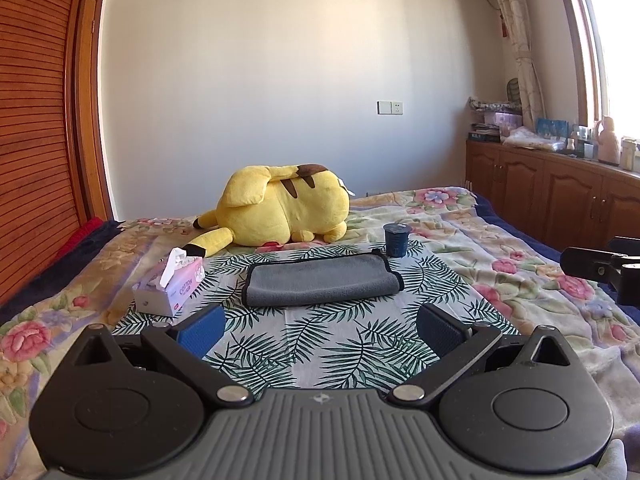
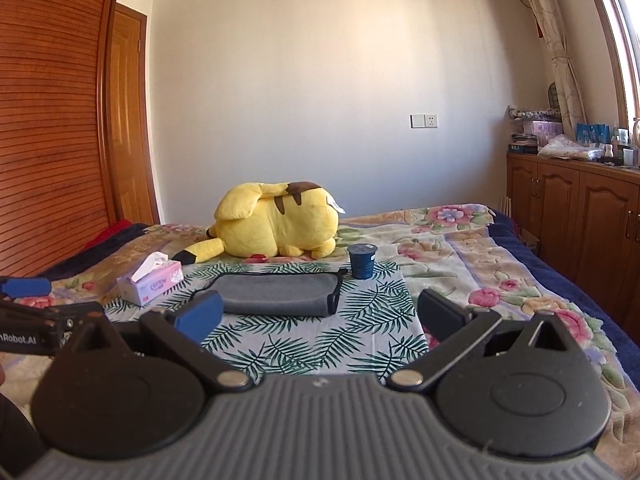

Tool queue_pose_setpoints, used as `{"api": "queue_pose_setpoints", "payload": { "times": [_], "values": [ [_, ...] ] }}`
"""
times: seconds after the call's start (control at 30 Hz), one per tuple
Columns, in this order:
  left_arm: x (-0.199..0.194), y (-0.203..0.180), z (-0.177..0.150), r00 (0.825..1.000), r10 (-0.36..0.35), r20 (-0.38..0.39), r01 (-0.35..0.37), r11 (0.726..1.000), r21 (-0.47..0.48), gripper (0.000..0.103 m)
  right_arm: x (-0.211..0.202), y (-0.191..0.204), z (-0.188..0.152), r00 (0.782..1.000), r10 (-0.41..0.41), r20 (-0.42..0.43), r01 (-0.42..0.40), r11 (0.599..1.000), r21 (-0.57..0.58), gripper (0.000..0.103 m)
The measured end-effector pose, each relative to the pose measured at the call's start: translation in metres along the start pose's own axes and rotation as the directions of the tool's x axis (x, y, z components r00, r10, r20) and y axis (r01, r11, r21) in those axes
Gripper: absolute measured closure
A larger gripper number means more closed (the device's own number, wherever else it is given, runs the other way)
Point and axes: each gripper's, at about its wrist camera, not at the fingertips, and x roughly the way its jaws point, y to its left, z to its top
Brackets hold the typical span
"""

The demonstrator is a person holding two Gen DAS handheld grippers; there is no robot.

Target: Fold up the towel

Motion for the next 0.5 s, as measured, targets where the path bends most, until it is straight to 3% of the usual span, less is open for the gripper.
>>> {"api": "queue_pose_setpoints", "payload": {
  "times": [0.5],
  "values": [
    [0.0017,0.0001,-0.0022,1.0,0.003,-0.002,-0.003,1.0,0.009,0.016,0.0001,-0.0002,0.0002,1.0,-0.001,0.001,0.001,1.0,-0.001,0.0]
  ]
}}
